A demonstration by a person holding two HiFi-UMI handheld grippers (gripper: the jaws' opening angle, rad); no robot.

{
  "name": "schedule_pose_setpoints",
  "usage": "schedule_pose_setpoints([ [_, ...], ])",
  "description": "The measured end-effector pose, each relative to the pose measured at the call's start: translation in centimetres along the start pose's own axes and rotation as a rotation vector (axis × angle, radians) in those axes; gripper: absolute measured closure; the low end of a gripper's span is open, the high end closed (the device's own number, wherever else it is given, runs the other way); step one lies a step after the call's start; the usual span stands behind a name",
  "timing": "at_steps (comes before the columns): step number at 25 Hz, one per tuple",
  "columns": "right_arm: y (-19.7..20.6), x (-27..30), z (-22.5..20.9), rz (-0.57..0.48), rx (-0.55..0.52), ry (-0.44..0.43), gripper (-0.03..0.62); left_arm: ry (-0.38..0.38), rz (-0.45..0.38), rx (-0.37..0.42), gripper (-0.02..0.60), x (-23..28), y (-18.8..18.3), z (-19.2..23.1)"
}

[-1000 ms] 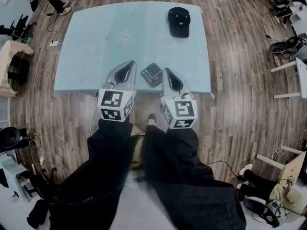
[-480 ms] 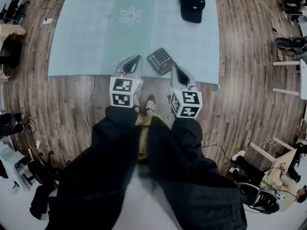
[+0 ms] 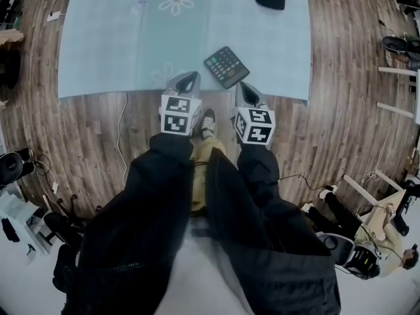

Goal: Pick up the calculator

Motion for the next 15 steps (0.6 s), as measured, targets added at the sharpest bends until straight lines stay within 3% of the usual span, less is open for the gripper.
schedule_pose_setpoints([
  [9,3.9,2.3,-2.2,0.102,0.049,0.048,0.589,0.006,0.17,-0.051,0.584,2.2,4.7,0.2],
  [15,5.7,3.6,-2.8,0.152,0.111,0.059,0.548,0.005,0.216,-0.072,0.584,3.1,6.0,1.0],
])
Point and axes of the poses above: the fingertips, and each gripper's own axes: x forward along the fingers, z to its left, y out of its underside, the point moved 7 cm from there along -x, backward along the fingers, and after that the axes turned 10 degrees about -z, right-handed, at the moved point
